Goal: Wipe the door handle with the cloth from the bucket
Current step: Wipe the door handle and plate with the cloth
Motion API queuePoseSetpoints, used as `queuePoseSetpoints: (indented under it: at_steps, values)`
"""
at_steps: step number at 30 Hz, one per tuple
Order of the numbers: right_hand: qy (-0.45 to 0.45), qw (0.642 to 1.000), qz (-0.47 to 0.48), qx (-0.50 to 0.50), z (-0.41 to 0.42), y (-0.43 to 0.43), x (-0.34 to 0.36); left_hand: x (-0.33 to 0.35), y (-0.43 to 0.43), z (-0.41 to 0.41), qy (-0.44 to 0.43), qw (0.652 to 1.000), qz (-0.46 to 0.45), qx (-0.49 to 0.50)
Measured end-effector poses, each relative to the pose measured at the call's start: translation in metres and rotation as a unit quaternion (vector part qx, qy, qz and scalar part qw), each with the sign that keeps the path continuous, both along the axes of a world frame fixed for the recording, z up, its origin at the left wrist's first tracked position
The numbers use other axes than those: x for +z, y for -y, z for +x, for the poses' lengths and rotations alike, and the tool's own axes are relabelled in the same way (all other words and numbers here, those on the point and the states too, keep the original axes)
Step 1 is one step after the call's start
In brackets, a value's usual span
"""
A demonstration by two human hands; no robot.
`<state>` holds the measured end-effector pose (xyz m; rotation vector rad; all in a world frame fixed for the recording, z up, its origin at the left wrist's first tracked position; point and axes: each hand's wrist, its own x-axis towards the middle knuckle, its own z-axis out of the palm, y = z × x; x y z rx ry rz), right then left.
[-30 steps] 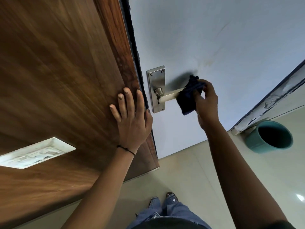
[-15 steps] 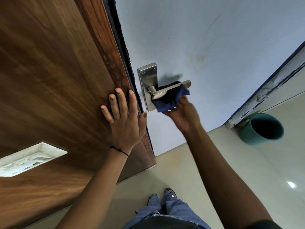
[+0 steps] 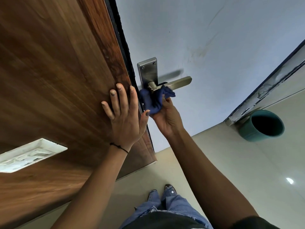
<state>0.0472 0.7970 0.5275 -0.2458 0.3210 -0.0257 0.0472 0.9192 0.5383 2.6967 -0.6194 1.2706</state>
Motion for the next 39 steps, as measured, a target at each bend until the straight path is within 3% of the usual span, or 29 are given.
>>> queuePoseSetpoints:
  at_steps: [7,17,19,22,24,26,27,31,34,37,39]
  values:
    - [-0.002,0.999,0.046,0.029,-0.003,0.023,0.012,-0.001,-0.002,0.001,0.003,1.000,0.001,-0.005]
    - [-0.158,0.986,-0.054,0.012,0.000,0.057,0.055,-0.001,-0.002,0.000,0.006,1.000,0.001,0.004]
    - [-0.166,0.985,-0.049,-0.019,-0.002,0.070,0.065,-0.002,-0.002,0.000,0.008,1.000,0.000,0.005]
    - [-0.160,0.978,-0.118,-0.065,-0.009,0.083,0.067,-0.002,-0.001,0.000,0.008,1.000,-0.003,0.003]
    - [-0.172,0.955,-0.175,-0.169,-0.007,0.083,0.063,-0.002,-0.001,0.000,0.007,1.000,-0.003,0.002]
    - [-0.182,0.903,-0.259,-0.291,-0.005,0.079,0.057,-0.002,-0.001,0.000,0.007,1.000,-0.003,0.002]
    - [-0.175,0.860,-0.351,-0.325,-0.006,0.074,0.057,-0.002,-0.001,0.000,0.008,1.000,-0.003,0.001]
    - [-0.077,0.622,-0.736,-0.256,-0.013,0.037,0.051,-0.002,-0.001,-0.001,0.009,1.000,-0.002,0.001]
    - [0.017,0.468,-0.867,-0.171,-0.014,0.012,0.045,-0.001,-0.003,-0.002,0.000,1.000,0.011,0.006]
    - [0.035,0.305,-0.945,-0.109,-0.015,0.000,0.038,-0.001,-0.004,-0.002,-0.001,1.000,0.022,0.016]
    - [0.044,0.239,-0.966,-0.089,-0.015,0.010,0.037,-0.001,-0.003,-0.002,0.002,1.000,0.024,0.018]
